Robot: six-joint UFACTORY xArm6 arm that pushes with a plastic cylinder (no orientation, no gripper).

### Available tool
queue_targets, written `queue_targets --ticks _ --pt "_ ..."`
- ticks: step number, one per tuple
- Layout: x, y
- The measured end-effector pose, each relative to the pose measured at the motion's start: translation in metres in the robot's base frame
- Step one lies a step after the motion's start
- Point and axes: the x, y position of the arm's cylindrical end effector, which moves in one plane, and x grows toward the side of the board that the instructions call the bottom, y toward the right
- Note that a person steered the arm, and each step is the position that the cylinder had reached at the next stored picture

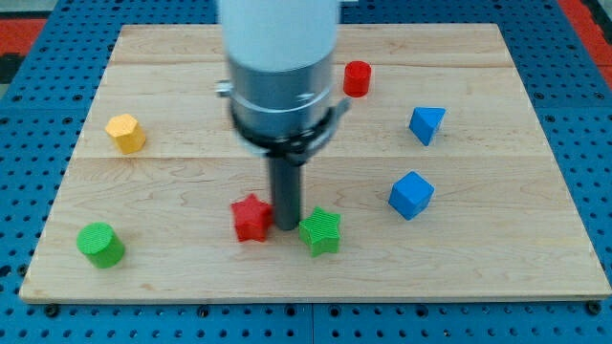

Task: Push the red star towards the green circle

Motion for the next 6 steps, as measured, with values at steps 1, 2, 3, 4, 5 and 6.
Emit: queue_targets --ticks 1,2,3,4,5,6 --pt "-0.007 -0.043" --pt "0.025 -0.006" --pt "0.052 -0.052" --pt "0.024 -0.065" --pt "-0.006 -0.065" --pt "0.027 -0.055"
